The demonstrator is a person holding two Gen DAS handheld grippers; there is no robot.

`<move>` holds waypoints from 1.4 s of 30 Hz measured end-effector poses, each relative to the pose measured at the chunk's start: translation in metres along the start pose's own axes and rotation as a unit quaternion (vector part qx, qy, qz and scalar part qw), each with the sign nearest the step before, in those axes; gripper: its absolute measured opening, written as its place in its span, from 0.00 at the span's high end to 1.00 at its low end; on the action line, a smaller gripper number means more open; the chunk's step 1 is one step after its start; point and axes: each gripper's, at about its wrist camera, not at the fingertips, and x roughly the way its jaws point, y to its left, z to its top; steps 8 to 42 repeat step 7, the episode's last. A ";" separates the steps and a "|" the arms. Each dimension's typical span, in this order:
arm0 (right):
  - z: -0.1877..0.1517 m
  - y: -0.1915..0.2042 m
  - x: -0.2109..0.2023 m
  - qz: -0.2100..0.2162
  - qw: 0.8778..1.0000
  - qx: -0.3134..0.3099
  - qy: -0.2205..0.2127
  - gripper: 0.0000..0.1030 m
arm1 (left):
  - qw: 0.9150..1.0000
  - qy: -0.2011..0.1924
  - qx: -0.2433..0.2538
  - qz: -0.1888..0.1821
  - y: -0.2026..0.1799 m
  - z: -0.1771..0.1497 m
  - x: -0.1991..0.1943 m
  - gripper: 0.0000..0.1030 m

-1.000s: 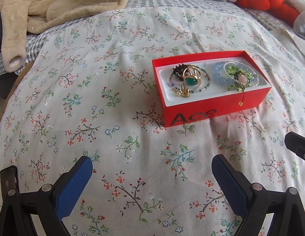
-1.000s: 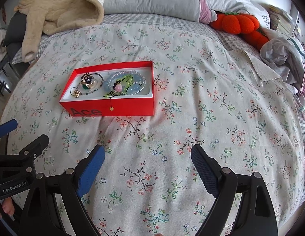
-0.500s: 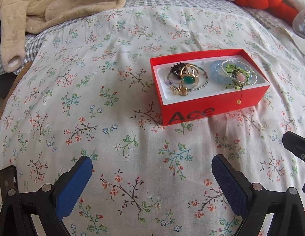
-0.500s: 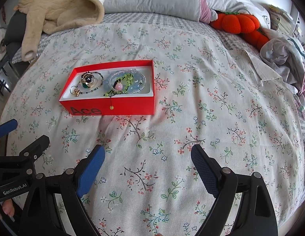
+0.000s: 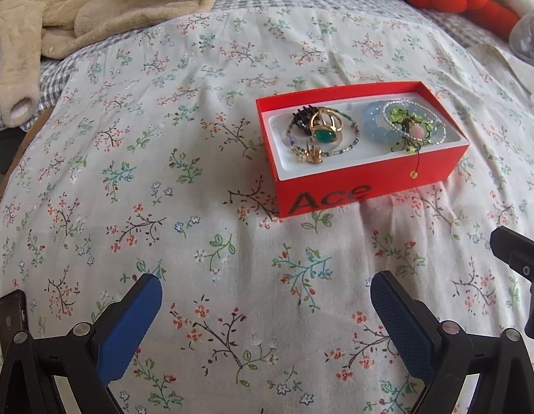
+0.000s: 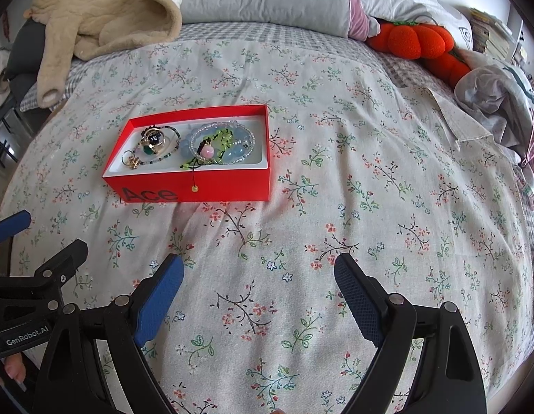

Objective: Organize jewelry

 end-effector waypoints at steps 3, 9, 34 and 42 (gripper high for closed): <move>-0.001 0.000 0.002 -0.006 1.000 0.000 0.001 0.12 | 1.000 0.005 0.001 -0.001 -0.001 -0.001 0.003 0.03; -0.003 -0.003 0.008 -0.026 1.000 0.008 0.006 0.12 | 1.000 0.009 0.001 -0.005 -0.007 -0.003 0.014 0.03; -0.003 -0.003 0.008 -0.026 1.000 0.008 0.006 0.12 | 1.000 0.009 0.001 -0.005 -0.007 -0.003 0.014 0.03; -0.003 -0.003 0.008 -0.026 1.000 0.008 0.006 0.12 | 1.000 0.009 0.001 -0.005 -0.007 -0.003 0.014 0.03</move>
